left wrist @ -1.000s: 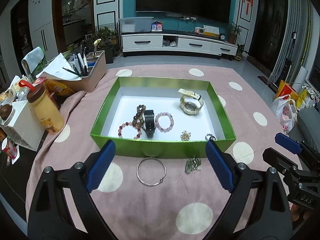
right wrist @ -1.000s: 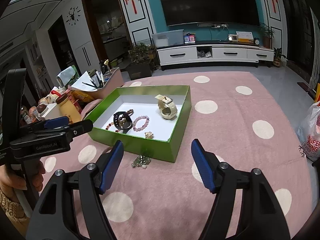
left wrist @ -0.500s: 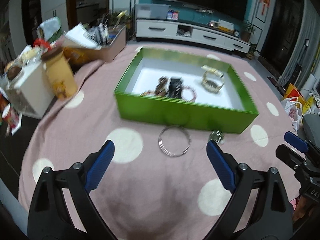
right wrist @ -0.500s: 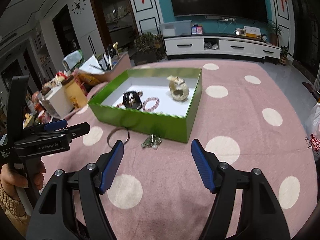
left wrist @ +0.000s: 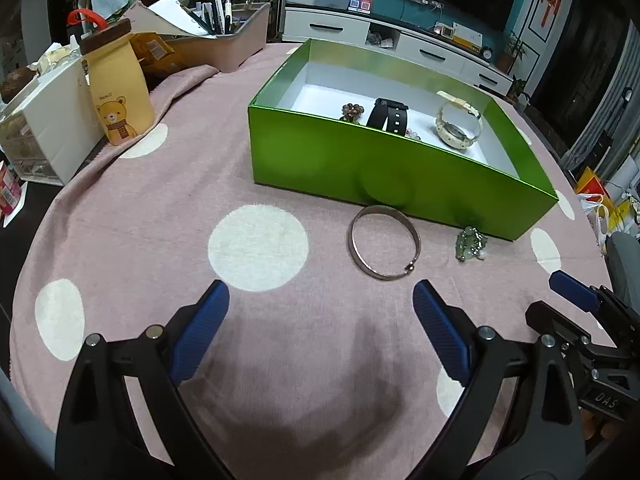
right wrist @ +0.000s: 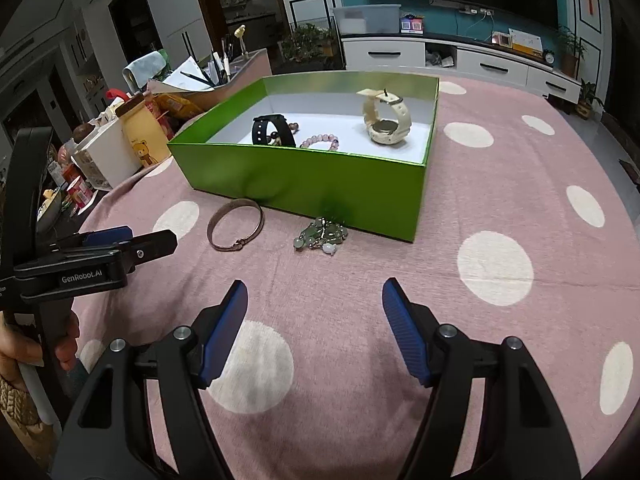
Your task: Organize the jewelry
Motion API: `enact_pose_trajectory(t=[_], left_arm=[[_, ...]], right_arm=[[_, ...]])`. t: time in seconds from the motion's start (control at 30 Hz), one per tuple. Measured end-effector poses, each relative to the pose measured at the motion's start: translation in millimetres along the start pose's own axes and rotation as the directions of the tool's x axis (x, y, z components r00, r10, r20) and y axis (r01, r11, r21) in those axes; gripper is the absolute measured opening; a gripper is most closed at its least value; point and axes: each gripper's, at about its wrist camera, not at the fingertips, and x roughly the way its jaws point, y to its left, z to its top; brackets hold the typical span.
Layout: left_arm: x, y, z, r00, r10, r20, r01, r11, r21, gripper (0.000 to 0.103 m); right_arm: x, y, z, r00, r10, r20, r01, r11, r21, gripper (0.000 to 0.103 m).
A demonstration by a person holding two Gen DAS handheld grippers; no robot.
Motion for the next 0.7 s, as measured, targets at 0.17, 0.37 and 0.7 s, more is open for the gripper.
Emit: enact_pose_trajectory(t=[0.17, 0.37, 0.7], left_arm=[[13.1, -3.5, 8.3, 1.0, 0.004, -0.008, -0.004, 1.0, 0.007, 0.089], [29.3, -11.9, 19.7, 1.0, 0.003, -0.015, -0.003, 0.999, 0.036, 0.078], [52.6, -31.4, 30.1, 1.0, -0.004, -0.015, 0.006, 0.991, 0.136, 0.046]], right_arm=[[10.1, -3.0, 5.9, 1.0, 0.007, -0.005, -0.007, 1.0, 0.006, 0.066], [27.4, -5.2, 14.6, 1.0, 0.019, -0.025, -0.018, 1.0, 0.02, 0.057], [56.8, -5.8, 29.3, 0.999, 0.021, -0.05, -0.019, 0.999, 0.04, 0.039]])
